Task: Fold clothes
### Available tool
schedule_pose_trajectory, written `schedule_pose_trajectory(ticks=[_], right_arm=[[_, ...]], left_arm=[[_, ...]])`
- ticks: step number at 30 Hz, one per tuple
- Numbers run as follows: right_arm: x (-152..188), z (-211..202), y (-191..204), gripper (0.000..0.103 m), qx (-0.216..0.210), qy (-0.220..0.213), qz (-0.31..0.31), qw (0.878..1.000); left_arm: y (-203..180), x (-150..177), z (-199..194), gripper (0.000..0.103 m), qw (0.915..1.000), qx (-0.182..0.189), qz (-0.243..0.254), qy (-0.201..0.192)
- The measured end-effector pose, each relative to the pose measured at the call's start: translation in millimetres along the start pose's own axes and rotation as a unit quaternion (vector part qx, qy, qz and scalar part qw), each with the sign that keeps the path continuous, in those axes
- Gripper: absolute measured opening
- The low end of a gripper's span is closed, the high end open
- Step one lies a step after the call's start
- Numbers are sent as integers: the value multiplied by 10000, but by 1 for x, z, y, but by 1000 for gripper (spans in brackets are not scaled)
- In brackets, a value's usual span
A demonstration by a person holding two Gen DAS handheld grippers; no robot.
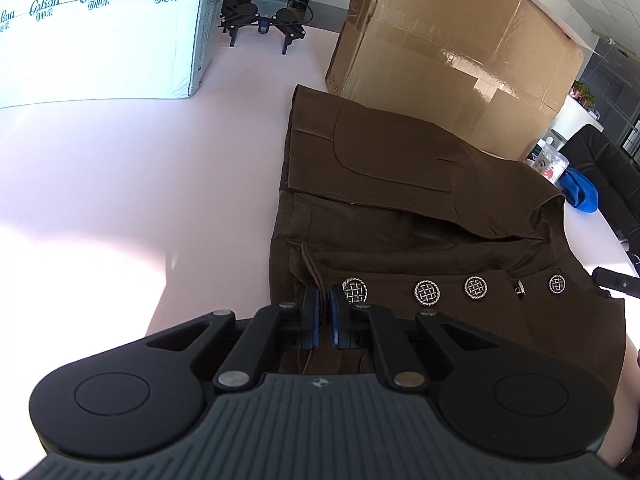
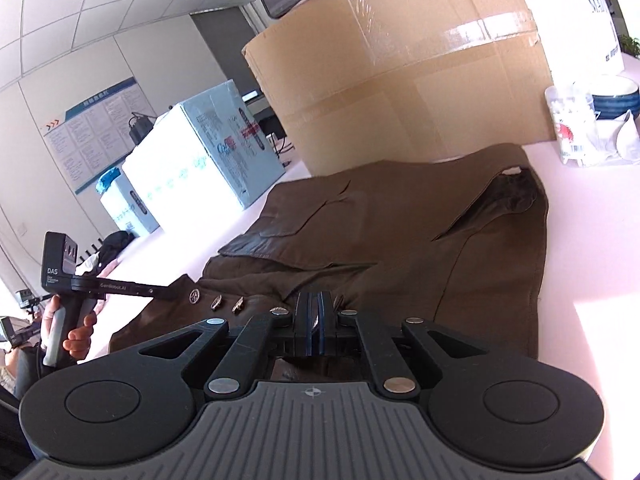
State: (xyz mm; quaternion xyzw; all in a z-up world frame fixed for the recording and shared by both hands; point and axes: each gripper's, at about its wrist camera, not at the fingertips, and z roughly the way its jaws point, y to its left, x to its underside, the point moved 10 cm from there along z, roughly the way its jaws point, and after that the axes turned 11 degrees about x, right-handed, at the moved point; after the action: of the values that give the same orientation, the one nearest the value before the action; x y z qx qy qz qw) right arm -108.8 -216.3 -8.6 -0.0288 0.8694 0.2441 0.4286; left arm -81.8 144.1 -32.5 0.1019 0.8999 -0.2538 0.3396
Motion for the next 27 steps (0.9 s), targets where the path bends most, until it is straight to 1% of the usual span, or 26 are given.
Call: schedule_pose_trajectory(ticks=[1,2,3,4,6,7,8,10,11,12,13,14,15,17,18,19,20,22,23,25,26,27], right_arm=[[1,3,-2,16,17,66,46,10000],[1,5,-5,31,96,81,67,9999],[0,7,-7,39,172,84,63,9998],[0,9,-9,39,222,103,42,9997],[3,17,-10,40,151,330,-33,9993],[4,21,-10,42,102,452,-66,9989],[6,26,-9,46,91,573,-100,9983],[11,35,-10,53,123,767,-145,9969],[13,35,-10,57,118,792,-142,9967],[15,35,-10,61,88,782,-141,9968],[16,34,-8,62,52,779,-149,9968],[17,34,-7,65,14,784,-160,9968],[18,33,-6,66,-17,782,-169,9968],[17,32,-7,66,-46,756,-152,9970],[17,32,-7,66,-62,741,-146,9971],[17,32,-6,66,-80,728,-145,9972],[17,32,-6,66,-94,717,-145,9973],[18,32,-4,66,-135,693,-157,9974],[18,31,-3,66,-162,686,-167,9974],[20,30,1,66,-283,706,-225,9969],[22,29,3,66,-310,696,-282,9967],[23,28,5,66,-303,667,-345,9967]], left_arm=[[1,2,3,5,10000,17,14,57],[1,3,5,6,9999,42,19,91],[1,5,7,8,9999,93,10,113],[1,5,10,10,9997,182,-3,143],[2,5,12,13,9992,366,-22,185],[1,5,14,18,9987,473,-30,203],[0,5,14,22,9980,588,-21,215],[-5,5,15,42,9962,842,28,235],[-9,5,15,48,9951,953,85,240],[-13,6,16,59,9942,1027,200,250],[-19,8,18,66,9933,1058,376,272],[-24,9,20,69,9928,1027,532,298],[-28,10,21,73,9926,940,693,323],[-34,13,24,76,9917,682,1032,360],[-34,13,23,77,9918,497,1129,341],[-31,12,22,78,9920,233,1207,285],[-26,11,19,79,9923,29,1220,208],[-15,7,13,81,9949,-149,994,27],[-10,5,10,81,9966,-118,820,-35],[-6,5,9,81,9983,161,555,-61],[-7,5,10,81,9983,274,503,-39],[-9,6,11,81,9982,299,528,-26]])
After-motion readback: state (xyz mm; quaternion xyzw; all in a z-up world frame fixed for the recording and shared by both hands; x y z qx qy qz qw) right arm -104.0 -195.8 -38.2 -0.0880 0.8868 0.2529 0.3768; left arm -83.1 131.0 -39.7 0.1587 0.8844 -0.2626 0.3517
